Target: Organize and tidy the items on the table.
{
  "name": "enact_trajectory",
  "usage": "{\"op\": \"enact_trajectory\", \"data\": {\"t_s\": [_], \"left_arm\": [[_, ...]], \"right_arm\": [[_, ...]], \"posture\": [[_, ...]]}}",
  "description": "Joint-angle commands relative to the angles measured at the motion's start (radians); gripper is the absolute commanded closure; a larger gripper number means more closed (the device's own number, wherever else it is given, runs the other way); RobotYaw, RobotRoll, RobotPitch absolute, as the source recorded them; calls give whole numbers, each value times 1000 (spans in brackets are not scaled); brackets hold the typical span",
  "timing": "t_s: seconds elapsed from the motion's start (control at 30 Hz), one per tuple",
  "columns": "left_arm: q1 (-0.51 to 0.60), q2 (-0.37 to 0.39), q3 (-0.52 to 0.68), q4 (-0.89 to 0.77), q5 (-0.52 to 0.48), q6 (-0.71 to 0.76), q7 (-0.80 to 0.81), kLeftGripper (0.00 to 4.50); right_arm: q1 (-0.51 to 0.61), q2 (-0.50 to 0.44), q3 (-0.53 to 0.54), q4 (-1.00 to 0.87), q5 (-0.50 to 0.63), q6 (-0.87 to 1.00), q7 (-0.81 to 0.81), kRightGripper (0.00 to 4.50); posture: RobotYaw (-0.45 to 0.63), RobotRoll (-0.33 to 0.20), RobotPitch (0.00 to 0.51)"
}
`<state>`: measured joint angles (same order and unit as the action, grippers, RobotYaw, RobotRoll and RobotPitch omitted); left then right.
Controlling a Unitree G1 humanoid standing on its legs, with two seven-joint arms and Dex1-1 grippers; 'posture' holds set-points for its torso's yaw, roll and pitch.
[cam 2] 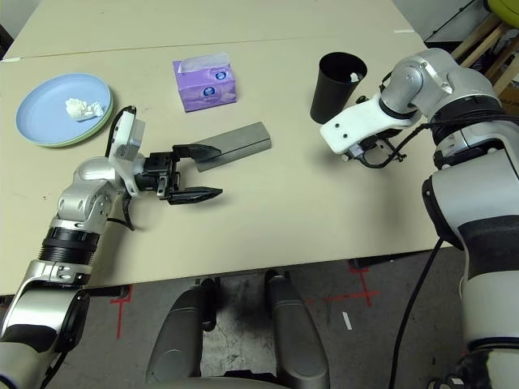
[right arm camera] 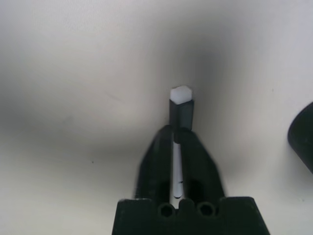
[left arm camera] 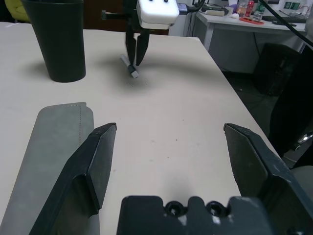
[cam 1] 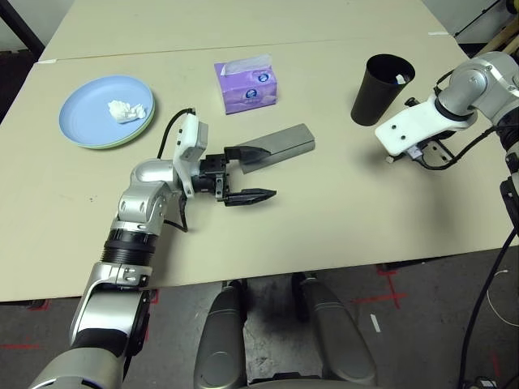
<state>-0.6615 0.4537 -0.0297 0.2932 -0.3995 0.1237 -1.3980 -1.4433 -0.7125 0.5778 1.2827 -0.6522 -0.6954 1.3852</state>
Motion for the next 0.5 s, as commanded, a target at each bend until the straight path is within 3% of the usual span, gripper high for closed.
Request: {"op": "enact_trajectory", "data": {"t_s": [0.03,0.27,0.5], "left_arm": [[7,0,-19,4,3,-11,-9,0],[11,8,-14,-5,0,-6,-7,0],[18,13,-12,-16,-1,-3,-2,0]], "right_arm": [[6,-9,1,8,-2,-6,6,2701],[7,0,4,9,-5,-7,2,66],[4,16,6,12,-9,-2,-15,26]], "posture": [[95,0,296],[110,0,297],[117,0,300]]}}
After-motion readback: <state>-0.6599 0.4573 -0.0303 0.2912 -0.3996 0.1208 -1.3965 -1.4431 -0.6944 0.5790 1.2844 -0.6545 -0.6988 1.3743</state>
